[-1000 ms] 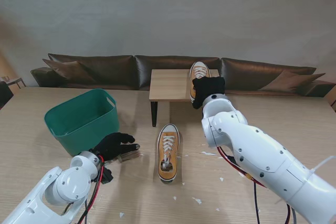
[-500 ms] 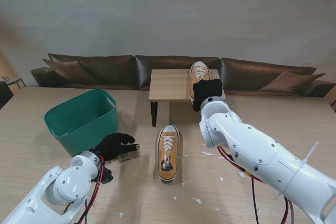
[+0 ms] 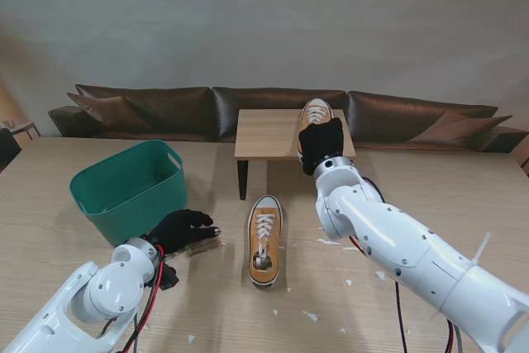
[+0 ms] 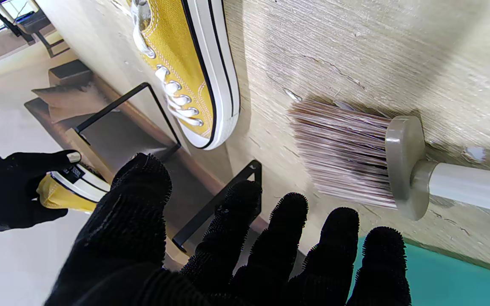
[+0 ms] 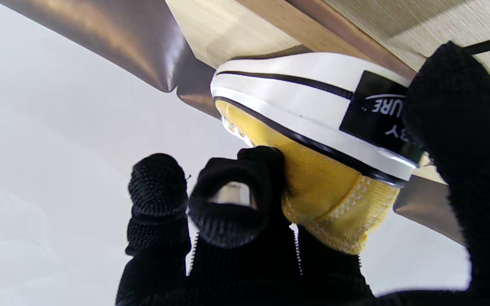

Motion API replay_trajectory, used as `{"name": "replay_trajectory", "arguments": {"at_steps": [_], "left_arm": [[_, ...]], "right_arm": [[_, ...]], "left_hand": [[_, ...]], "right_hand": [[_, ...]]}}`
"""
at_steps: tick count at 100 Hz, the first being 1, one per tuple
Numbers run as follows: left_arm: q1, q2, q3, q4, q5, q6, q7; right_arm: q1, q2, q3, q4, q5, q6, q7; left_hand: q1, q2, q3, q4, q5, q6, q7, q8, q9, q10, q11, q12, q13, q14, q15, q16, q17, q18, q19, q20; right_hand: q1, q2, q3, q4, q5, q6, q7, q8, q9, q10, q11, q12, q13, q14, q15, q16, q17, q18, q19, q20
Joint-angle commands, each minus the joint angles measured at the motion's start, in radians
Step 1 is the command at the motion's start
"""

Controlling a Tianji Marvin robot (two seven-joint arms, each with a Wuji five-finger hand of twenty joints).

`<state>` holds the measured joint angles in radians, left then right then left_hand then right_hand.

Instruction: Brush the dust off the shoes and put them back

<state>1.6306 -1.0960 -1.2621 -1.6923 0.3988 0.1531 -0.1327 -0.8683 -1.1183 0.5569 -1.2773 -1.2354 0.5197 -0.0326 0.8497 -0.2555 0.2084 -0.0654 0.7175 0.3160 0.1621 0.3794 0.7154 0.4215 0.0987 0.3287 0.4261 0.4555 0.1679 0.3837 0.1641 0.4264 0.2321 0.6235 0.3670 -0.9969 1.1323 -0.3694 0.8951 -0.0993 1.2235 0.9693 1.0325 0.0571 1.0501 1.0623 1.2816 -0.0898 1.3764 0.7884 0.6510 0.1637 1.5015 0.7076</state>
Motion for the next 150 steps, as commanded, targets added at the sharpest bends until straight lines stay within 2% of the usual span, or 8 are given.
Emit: {"name": "replay_trajectory", "arguments": {"at_steps": [1, 26, 54, 80, 112, 132, 150], "left_arm": [[0.001, -0.002, 0.0, -0.001, -0.005, 0.003, -0.022], [0.003, -0.002, -0.002, -0.003, -0.006, 0.003, -0.021], [0.007, -0.002, -0.004, -0.006, -0.005, 0.0, -0.022], [0.009, -0.001, -0.007, -0.007, -0.005, -0.006, -0.023], [0.015, -0.001, -0.012, -0.008, 0.001, -0.02, -0.019], [0.016, -0.001, -0.012, -0.009, 0.001, -0.019, -0.019], [0.016, -0.001, -0.011, -0.01, 0.0, -0.016, -0.019]], "right_arm": [[-0.012, 0.016, 0.011, -0.039, -0.026, -0.02, 0.015], [-0.087, 0.041, 0.12, -0.123, -0.134, -0.123, -0.015], [-0.186, 0.061, 0.248, -0.212, -0.205, -0.239, -0.062], [-0.332, 0.067, 0.392, -0.311, -0.205, -0.321, -0.134], [-0.539, 0.066, 0.555, -0.446, -0.156, -0.438, -0.223], [-0.649, 0.062, 0.626, -0.505, -0.108, -0.514, -0.27], [-0.715, 0.059, 0.661, -0.528, -0.076, -0.563, -0.306]], "left_hand": [[0.008, 0.044, -0.034, 0.043, 0.014, 0.013, 0.004, 0.002, 0.005, 0.019, 0.002, 0.007, 0.021, 0.021, -0.001, 0.014, -0.003, 0.006, -0.004, 0.018], [0.009, 0.052, -0.039, 0.043, 0.014, 0.015, 0.003, 0.002, 0.005, 0.019, 0.002, 0.007, 0.02, 0.02, -0.002, 0.013, -0.002, 0.007, -0.004, 0.018], [0.014, 0.056, -0.048, 0.043, 0.014, 0.014, 0.003, 0.002, 0.005, 0.022, 0.002, 0.007, 0.021, 0.022, -0.002, 0.013, -0.002, 0.007, -0.004, 0.018], [0.017, 0.059, -0.055, 0.044, 0.014, 0.014, 0.003, 0.002, 0.005, 0.022, 0.002, 0.007, 0.021, 0.022, -0.003, 0.014, -0.001, 0.007, -0.003, 0.019], [0.022, 0.06, -0.061, 0.045, 0.016, 0.015, 0.004, 0.002, 0.005, 0.019, 0.002, 0.007, 0.022, 0.019, -0.002, 0.014, -0.002, 0.007, -0.004, 0.019], [0.024, 0.061, -0.063, 0.045, 0.016, 0.015, 0.004, 0.002, 0.004, 0.019, 0.002, 0.007, 0.021, 0.021, -0.003, 0.014, -0.001, 0.007, -0.004, 0.019], [0.024, 0.06, -0.066, 0.045, 0.017, 0.014, 0.005, 0.002, 0.006, 0.022, 0.003, 0.007, 0.02, 0.022, -0.003, 0.013, -0.001, 0.008, -0.004, 0.019]], "right_hand": [[0.137, 0.103, 0.141, 0.094, 0.135, 0.03, 0.227, 0.128, 0.048, -0.152, 0.089, 0.048, 0.042, -0.027, 0.039, 0.022, 0.252, -0.012, 0.057, -0.017], [0.158, 0.126, 0.144, 0.093, 0.117, 0.052, 0.244, 0.157, 0.032, -0.141, 0.099, 0.086, 0.041, -0.035, 0.084, 0.034, 0.257, -0.03, 0.083, 0.001], [0.163, 0.133, 0.148, 0.088, 0.109, 0.052, 0.252, 0.166, 0.018, -0.146, 0.101, 0.099, 0.04, -0.04, 0.082, 0.033, 0.259, -0.043, 0.084, 0.007], [0.158, 0.133, 0.149, 0.088, 0.11, 0.05, 0.251, 0.167, 0.02, -0.146, 0.099, 0.099, 0.041, -0.044, 0.083, 0.034, 0.263, -0.046, 0.087, 0.015], [0.156, 0.131, 0.15, 0.087, 0.112, 0.047, 0.249, 0.169, 0.023, -0.147, 0.098, 0.098, 0.041, -0.045, 0.086, 0.038, 0.267, -0.045, 0.085, 0.022], [0.158, 0.13, 0.151, 0.087, 0.112, 0.047, 0.249, 0.169, 0.024, -0.143, 0.096, 0.097, 0.04, -0.04, 0.087, 0.04, 0.268, -0.044, 0.084, 0.026], [0.155, 0.132, 0.15, 0.087, 0.112, 0.047, 0.249, 0.169, 0.024, -0.143, 0.096, 0.097, 0.041, -0.041, 0.088, 0.041, 0.268, -0.044, 0.083, 0.028]]}}
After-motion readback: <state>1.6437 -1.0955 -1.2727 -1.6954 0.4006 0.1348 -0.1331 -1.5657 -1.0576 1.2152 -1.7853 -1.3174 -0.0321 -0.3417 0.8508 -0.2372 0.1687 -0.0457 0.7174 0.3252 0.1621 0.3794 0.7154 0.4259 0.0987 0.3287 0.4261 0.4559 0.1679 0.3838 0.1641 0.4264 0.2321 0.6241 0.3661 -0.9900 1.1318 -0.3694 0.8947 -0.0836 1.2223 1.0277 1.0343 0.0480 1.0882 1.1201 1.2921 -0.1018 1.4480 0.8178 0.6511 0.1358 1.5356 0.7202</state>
